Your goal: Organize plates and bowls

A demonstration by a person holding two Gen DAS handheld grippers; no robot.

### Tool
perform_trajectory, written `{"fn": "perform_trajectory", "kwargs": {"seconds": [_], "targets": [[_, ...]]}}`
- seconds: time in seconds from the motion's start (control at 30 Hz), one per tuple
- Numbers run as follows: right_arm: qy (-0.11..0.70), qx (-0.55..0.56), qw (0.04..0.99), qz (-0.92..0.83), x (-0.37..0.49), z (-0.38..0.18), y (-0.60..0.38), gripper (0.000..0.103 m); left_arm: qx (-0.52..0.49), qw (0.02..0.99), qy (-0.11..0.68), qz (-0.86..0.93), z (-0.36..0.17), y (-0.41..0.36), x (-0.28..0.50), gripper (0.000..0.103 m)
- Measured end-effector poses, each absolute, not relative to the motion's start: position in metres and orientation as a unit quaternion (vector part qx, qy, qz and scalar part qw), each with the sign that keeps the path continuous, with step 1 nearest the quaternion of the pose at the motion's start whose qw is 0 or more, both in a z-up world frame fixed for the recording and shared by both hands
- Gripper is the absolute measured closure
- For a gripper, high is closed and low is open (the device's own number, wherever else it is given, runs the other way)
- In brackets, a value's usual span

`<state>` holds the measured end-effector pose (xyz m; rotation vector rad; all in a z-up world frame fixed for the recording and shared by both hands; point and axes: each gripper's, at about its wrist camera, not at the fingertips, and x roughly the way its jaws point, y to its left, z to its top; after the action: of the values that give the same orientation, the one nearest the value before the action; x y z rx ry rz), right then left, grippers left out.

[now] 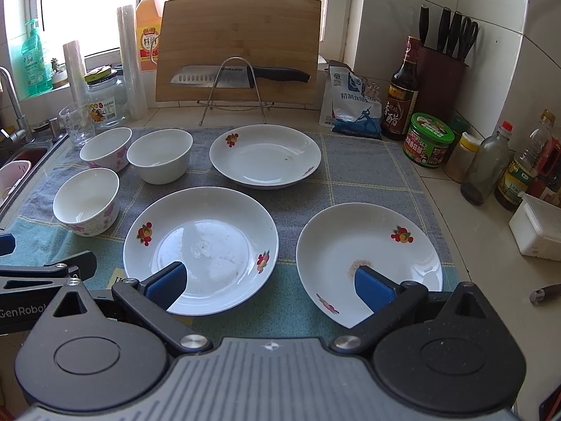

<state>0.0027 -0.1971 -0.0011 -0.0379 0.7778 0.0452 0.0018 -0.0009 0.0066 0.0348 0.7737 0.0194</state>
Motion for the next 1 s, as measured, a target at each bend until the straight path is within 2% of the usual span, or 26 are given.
{"fn": "perform_trajectory", "kwargs": {"seconds": [1.0], "targets": [[0.377,-0.02,0.926,0.032,0.0052,-0.0024,-0.1988,0.0,0.021,0.925,0.378,0.019,0.0077,-0.0045,0.0022,0.001]]}}
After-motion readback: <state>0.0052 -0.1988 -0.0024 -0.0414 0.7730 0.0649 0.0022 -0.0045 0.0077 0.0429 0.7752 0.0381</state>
